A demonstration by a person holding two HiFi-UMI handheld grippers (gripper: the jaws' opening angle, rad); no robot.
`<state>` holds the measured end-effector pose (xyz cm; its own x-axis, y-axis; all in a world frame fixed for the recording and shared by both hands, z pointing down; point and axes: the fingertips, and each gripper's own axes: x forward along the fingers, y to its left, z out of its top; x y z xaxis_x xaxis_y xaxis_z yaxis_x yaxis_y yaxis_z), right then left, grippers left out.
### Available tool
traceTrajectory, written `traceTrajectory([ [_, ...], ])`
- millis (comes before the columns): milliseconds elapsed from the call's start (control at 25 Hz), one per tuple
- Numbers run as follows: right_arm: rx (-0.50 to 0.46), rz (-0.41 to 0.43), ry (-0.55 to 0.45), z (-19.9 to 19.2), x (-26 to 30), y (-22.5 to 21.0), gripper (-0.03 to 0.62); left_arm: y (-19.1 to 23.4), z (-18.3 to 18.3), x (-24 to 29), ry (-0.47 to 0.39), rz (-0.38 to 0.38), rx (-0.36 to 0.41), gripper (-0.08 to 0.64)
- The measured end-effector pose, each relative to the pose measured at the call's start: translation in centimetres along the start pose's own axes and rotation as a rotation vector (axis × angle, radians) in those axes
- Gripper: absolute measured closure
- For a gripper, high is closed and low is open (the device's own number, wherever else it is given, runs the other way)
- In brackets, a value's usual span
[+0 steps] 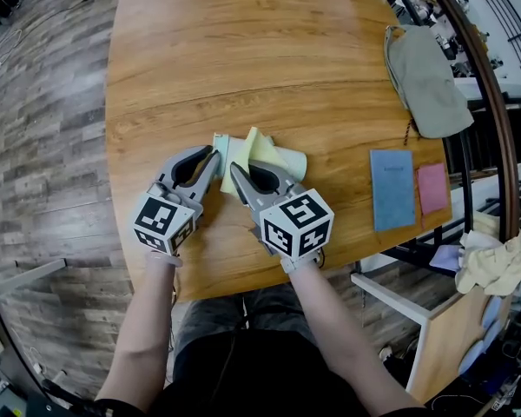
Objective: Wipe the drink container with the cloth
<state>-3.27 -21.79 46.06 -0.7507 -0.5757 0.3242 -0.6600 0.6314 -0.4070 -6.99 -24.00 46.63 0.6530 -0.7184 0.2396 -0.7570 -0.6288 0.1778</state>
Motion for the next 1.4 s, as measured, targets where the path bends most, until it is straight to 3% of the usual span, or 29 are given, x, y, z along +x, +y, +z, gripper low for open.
traceTrajectory([
  [440, -0.049, 0.007, 0.033, 0.1, 1.2, -0.1, 0.577, 0.6, 0.6, 0.9, -0.021, 0.022, -0.022, 0.529],
  [1040, 0.018, -0.182, -0.027, 0.7, -4.5, -7.8, 0.577, 1.2, 1.3, 2.6, -0.023, 0.022, -0.046, 0.537],
  [1400, 0.017, -0.229, -0.048, 1.0, -5.1, -10.3, 0.577, 1.0, 0.0, 1.2, 0.029, -0.016, -0.019, 0.522],
])
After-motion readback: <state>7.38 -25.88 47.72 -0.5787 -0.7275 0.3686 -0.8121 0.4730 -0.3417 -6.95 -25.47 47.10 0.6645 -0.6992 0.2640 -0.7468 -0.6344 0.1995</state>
